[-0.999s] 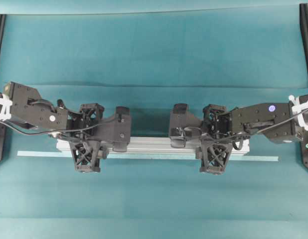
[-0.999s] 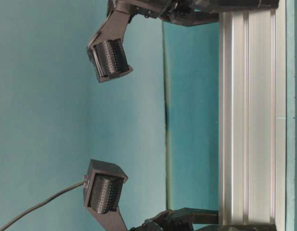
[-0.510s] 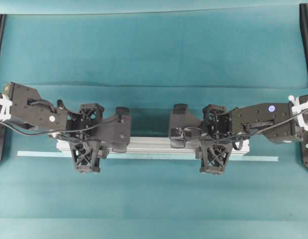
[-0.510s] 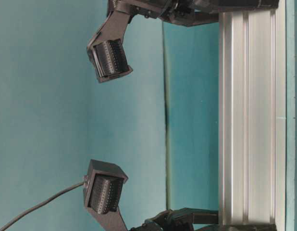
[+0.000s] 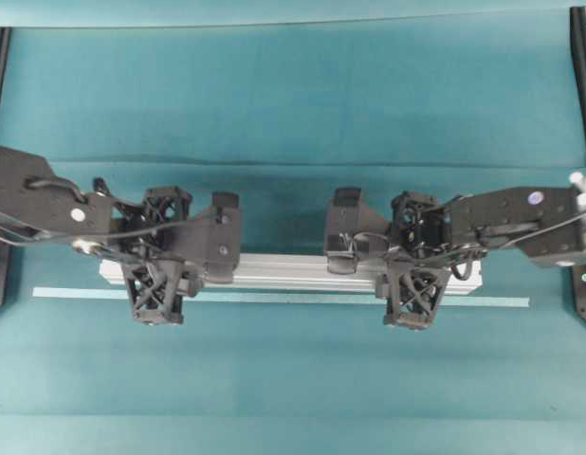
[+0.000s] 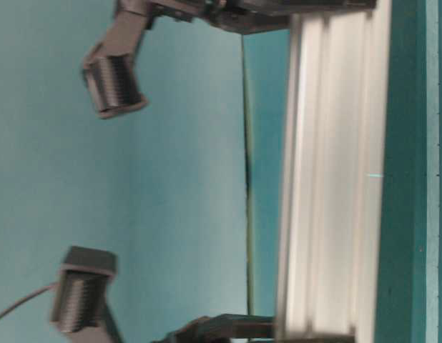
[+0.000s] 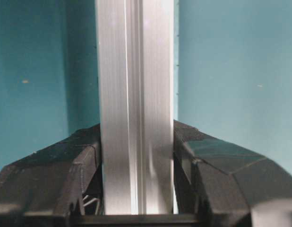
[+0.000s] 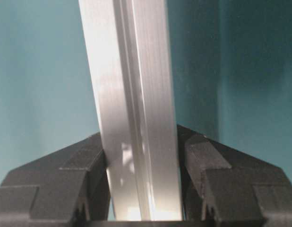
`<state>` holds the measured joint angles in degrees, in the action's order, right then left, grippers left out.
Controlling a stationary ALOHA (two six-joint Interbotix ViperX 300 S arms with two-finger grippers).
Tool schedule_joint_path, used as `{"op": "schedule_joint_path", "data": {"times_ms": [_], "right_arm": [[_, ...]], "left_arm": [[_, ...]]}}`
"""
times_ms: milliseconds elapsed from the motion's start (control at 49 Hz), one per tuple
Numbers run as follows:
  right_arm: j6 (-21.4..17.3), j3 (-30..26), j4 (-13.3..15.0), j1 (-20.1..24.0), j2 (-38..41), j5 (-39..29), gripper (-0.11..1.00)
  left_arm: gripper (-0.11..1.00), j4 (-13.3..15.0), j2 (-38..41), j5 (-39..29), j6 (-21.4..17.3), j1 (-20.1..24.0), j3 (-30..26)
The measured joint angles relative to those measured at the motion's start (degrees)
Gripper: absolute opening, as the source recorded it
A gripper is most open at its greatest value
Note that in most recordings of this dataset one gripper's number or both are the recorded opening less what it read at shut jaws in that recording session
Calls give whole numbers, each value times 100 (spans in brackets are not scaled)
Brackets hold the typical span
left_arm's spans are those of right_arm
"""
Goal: Lift the metal rail with both hands.
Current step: 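Lift the rail upward with both grippers together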
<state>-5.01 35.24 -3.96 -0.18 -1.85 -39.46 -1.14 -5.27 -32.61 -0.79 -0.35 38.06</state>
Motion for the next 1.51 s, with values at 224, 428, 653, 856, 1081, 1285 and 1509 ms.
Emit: {"op": "schedule_joint_path", "data": {"times_ms": [224,428,653,856,1081,1285,1509], "right_arm": [[-9,-299,9,-62,-413,-703,39],[-9,-527,-26,-62,-598,-1134,39],[-9,-861,-97,-70,-694,-1626,39],[-9,-1301,-105,-70,-747,-2215,39],[-9,-1775,-105,-114,-791,-2786,39],[-123,-2136,-149,-158,-844,-3261,39],[-158,-2566,-167,-185,-923,-3700,39]], "left_arm": [[36,0,-264,-598,26,-9,-299],[36,0,-439,-1055,18,0,-642],[36,0,-703,-1538,18,0,-940],[36,0,-791,-1934,105,-9,-1230],[36,0,-791,-2417,255,-26,-1661],[36,9,-800,-2769,255,-18,-2039],[36,9,-905,-3208,255,-18,-2496]]}}
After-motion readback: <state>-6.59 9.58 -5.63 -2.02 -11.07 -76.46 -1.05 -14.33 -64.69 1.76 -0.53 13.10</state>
